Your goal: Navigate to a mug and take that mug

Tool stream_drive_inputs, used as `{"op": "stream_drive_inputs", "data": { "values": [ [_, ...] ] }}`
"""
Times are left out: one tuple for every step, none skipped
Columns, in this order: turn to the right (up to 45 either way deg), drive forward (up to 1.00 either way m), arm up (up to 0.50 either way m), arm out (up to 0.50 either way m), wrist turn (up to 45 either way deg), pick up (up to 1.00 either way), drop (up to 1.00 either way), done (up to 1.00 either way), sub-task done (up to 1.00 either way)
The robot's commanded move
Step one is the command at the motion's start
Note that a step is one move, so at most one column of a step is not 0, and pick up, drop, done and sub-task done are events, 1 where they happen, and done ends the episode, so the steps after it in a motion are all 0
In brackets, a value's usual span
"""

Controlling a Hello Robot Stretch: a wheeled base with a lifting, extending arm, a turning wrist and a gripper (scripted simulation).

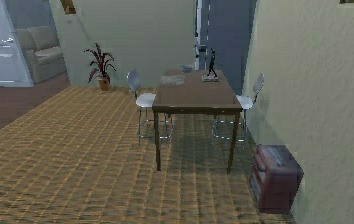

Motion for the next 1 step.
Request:
{"op": "stream_drive_inputs", "data": {
  "values": [
    [0.0, 0.00, 0.00, 0.00, 15.0, 0.00, 0.00, 0.00, 0.00]
  ]
}}
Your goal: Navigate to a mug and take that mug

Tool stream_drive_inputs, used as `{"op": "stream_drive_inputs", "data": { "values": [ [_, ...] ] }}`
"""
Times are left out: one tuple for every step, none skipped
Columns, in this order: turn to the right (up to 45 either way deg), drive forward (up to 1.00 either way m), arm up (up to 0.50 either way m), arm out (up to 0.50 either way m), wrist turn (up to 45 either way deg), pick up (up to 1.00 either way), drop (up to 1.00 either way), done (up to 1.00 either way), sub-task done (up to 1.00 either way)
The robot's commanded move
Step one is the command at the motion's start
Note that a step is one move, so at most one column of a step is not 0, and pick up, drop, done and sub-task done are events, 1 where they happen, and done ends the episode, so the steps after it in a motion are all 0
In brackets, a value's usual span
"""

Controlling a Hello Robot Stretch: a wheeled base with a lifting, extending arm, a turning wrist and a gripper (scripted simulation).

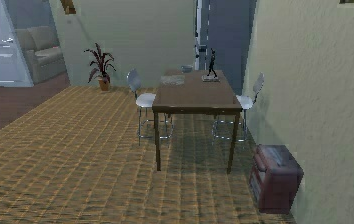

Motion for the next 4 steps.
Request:
{"op": "stream_drive_inputs", "data": {
  "values": [
    [0.0, 0.00, -0.10, 0.00, 0.0, 0.00, 0.00, 0.00, 0.00],
    [0.0, 0.00, 0.00, 0.00, 0.0, 1.00, 0.00, 0.00, 0.00],
    [0.0, 0.00, 0.10, 0.00, 0.0, 0.00, 0.00, 0.00, 0.00],
    [0.0, 0.00, 0.00, 0.00, 0.0, 0.00, 0.00, 1.00, 0.00]
  ]
}}
